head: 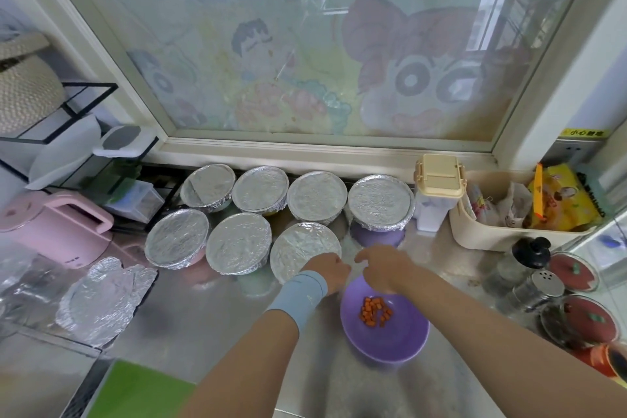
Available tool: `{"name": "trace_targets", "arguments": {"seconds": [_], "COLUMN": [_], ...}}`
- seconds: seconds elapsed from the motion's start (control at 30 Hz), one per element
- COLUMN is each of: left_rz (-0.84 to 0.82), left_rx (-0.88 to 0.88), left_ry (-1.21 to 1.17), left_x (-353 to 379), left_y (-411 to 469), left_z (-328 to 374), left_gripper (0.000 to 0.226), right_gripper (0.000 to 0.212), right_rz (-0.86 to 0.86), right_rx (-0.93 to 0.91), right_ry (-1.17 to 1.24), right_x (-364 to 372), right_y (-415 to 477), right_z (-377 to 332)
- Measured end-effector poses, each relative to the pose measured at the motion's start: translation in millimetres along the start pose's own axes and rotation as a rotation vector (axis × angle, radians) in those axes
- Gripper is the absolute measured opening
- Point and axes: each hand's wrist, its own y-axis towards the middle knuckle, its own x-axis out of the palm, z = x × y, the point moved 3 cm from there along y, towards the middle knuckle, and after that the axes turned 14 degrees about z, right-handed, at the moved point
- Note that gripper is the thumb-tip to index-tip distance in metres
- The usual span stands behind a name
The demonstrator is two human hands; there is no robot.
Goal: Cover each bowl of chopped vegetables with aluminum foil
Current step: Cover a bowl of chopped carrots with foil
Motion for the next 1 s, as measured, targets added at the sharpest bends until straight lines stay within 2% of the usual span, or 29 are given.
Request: {"name": "trace_targets", "arguments": {"seconds": [0.13, 0.27, 0.4, 0.5, 0.6, 0.67, 0.83, 0.93, 1.0], "left_rz": [0.094, 0.209, 0.309, 0.399, 0.463, 0.459, 0.362, 0.297, 0.271], "left_rx": [0.033, 0.025, -0.146, -0.262, -0.353, -0.396, -0.462, -0.433, -0.415], "left_ry": [0.016, 0.082, 0.01, -0.106, -0.168, -0.135, -0.083, -0.008, 0.058], "left_x": [-45, -95, -134, -159, -179, -189, -206, -211, -213], "left_y": [1, 2, 4, -2, -7, -5, 7, 30, 45], "left_z": [-16, -60, -143, -218, -297, -352, -468, -519, -545], "left_gripper": [0.049, 0.037, 0.036, 0.032, 0.041, 0.046, 0.054, 0.061, 0.066], "right_gripper": [0.037, 0.035, 0.033, 0.03, 0.022, 0.019, 0.029, 0.036, 0.047], "right_rz": [0.083, 0.078, 0.029, -0.03, -0.092, -0.128, -0.26, -0.262, -0.223], "right_rx": [-0.111, -0.189, -0.257, -0.337, -0.361, -0.358, -0.232, -0.154, -0.109], "right_ry": [0.107, 0.182, 0.287, 0.271, 0.306, 0.32, 0.303, 0.28, 0.256], "right_x": [-13, -16, -5, 18, 48, 73, 145, 178, 192], "right_y": [20, 36, 45, 50, 57, 67, 97, 121, 133], "right_z": [-48, -112, -192, -260, -327, -369, -453, -482, -493]}}
